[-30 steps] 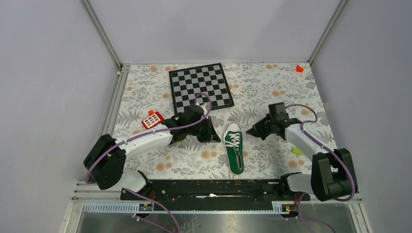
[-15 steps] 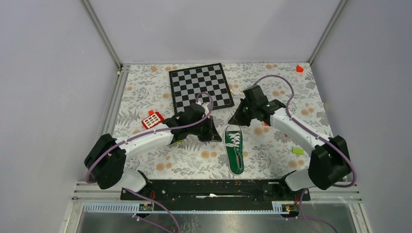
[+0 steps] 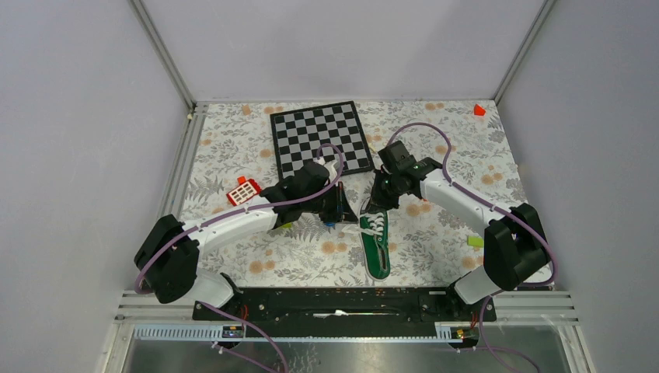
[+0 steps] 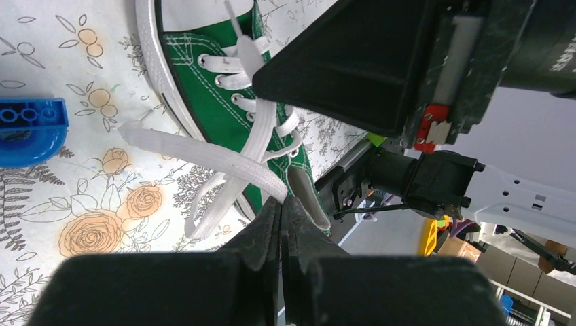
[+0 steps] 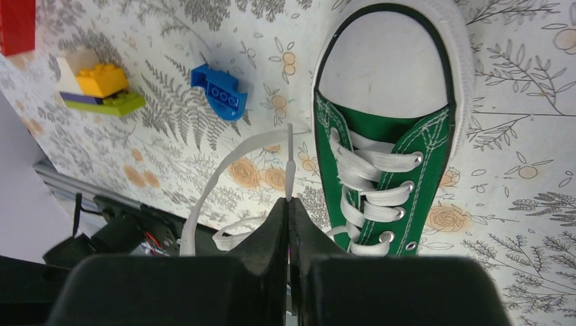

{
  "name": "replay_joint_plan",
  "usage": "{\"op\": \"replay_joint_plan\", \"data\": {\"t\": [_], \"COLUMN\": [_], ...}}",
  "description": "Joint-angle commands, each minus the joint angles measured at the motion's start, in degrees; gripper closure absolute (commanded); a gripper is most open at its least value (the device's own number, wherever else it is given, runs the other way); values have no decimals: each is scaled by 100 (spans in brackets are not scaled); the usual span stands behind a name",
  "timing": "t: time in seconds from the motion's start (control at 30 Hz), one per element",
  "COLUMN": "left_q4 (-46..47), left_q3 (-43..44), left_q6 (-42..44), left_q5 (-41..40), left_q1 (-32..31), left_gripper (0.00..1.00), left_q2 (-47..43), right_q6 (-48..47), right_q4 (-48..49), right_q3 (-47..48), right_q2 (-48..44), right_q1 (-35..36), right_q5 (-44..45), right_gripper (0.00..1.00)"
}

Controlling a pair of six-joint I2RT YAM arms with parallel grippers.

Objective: Tie the shoes
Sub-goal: Cross the shoelace with the shoelace.

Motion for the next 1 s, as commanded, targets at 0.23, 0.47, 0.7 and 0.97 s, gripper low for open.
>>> {"op": "replay_joint_plan", "data": {"t": [0.23,0.47,0.7,0.97], "left_q4": [132,136,178,-196], "left_q3": [371,480,455,674], "left_q6": [171,230,328,640], "left_q5": [52,79,64,-217], "left_q1": [-106,-145,-154,-130], "left_gripper": [100,100,100,100], "left_q2": [-31,135,209,350], "right_q6": [-804,-1048,-1088,-804], "right_q4": [-196,-378,-720,-657], "right_q3": [75,-59,-144,-665], "right_q2": [126,-126,-748,-2214], "right_q1": [365,374,224,105], "right_q5": [-858,-883,-195,558], "right_gripper": [100,60,44,48]}}
